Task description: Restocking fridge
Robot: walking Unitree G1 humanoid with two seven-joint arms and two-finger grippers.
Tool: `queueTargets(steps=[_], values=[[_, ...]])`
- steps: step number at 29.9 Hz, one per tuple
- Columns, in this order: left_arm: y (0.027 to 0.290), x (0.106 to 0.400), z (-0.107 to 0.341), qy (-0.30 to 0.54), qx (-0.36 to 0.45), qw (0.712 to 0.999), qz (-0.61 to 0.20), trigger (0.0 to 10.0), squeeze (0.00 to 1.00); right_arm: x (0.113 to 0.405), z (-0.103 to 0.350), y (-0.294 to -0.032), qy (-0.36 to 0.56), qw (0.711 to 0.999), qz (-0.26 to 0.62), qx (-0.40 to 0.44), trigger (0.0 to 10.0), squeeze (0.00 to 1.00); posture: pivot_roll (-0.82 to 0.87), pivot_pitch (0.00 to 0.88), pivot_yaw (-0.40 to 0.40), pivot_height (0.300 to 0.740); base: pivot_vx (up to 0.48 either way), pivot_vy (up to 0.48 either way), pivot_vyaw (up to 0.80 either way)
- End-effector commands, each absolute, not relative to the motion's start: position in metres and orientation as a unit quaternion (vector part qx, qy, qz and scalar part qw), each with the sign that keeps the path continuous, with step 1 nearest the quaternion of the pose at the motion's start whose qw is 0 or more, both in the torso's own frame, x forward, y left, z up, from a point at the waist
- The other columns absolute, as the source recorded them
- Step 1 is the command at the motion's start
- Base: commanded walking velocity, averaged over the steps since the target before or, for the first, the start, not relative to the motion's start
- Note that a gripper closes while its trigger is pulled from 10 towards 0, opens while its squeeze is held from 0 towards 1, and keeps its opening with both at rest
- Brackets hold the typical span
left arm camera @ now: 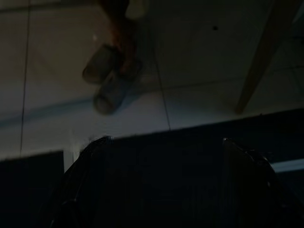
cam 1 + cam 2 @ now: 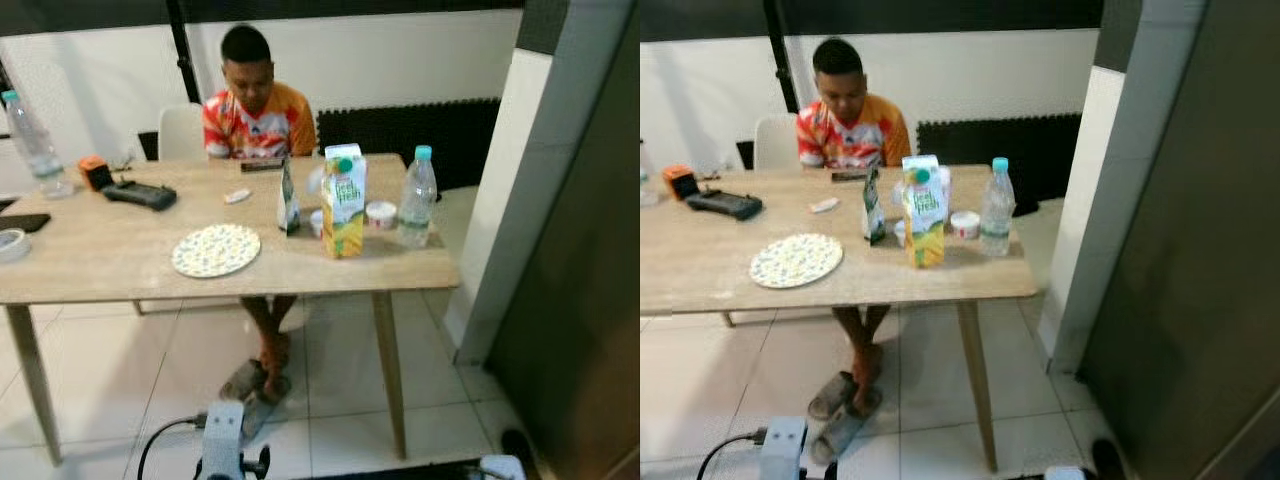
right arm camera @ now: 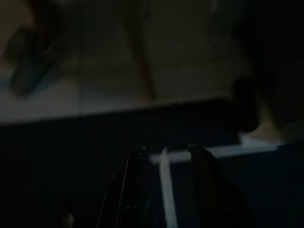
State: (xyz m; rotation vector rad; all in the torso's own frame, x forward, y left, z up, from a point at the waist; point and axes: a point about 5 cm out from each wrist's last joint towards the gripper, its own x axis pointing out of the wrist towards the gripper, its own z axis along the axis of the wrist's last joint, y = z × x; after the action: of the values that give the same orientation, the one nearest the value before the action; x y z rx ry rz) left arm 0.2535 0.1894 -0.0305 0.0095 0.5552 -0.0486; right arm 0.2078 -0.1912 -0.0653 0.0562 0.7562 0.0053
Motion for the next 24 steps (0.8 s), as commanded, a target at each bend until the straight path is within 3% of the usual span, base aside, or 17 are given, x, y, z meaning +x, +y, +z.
queueTargets(steps=[1, 3, 24], values=[[0.1955, 0.2453, -0.0366, 0.293, 0.015, 0.956, -0.022, 10.0, 0.0, 0.1985, -0.0718, -0.1831, 0.383, 0.923, 0.001, 0.043, 10.0, 0.0, -0.05, 0.074, 0.069, 0.74, 0.27, 0.0, -0.8], [0.1953, 0.2461, -0.0361, 0.293, 0.017, 0.956, -0.024, 10.0, 0.0, 0.1983, -0.0718, -0.1828, 0.379, 0.924, -0.005, 0.053, 10.0, 0.0, -0.05, 0.074, 0.071, 0.74, 0.266, 0.0, -0.8], [0.197, 0.2456, -0.0358, 0.286, 0.021, 0.958, -0.006, 10.0, 0.0, 0.2004, -0.0708, -0.1821, 0.377, 0.925, 0.002, 0.04, 10.0, 0.0, -0.05, 0.06, 0.069, 0.74, 0.023, 0.0, 0.0]])
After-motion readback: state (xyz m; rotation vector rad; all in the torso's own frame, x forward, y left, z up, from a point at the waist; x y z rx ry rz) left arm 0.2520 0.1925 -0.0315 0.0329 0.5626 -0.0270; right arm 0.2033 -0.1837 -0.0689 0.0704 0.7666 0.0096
